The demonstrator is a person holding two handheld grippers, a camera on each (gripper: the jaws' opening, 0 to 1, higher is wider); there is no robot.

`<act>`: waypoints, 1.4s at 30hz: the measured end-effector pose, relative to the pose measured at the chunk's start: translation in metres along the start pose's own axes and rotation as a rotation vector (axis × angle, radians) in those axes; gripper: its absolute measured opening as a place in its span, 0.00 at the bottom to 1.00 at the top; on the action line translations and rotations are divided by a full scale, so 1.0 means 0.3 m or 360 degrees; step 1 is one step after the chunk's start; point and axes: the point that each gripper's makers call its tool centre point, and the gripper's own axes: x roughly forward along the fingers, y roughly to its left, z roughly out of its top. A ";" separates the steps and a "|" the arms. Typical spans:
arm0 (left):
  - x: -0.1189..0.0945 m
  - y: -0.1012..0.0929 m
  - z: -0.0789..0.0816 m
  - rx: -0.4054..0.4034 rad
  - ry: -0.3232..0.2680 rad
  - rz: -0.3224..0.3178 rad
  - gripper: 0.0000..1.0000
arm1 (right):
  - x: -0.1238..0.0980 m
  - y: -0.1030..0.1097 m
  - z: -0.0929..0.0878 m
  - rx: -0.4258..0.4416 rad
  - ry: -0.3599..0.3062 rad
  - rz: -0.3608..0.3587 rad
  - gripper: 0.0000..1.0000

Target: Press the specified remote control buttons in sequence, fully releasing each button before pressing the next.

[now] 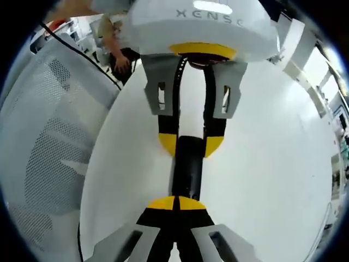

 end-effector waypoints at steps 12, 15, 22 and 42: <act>0.001 0.003 0.001 -0.0003 0.0006 0.0003 0.23 | -0.067 -0.047 0.036 0.0008 -0.0078 -0.0121 0.00; 0.001 0.004 0.000 -0.0006 0.0004 0.0001 0.23 | -0.075 -0.052 0.041 0.0008 -0.0086 -0.0131 0.00; 0.002 0.005 0.000 -0.0010 0.0002 0.0000 0.23 | -0.084 -0.071 0.052 0.0007 -0.0104 -0.0158 0.00; 0.002 0.005 -0.001 -0.0013 -0.0015 -0.0003 0.23 | -0.040 -0.071 0.055 -0.0003 -0.0103 -0.0123 0.00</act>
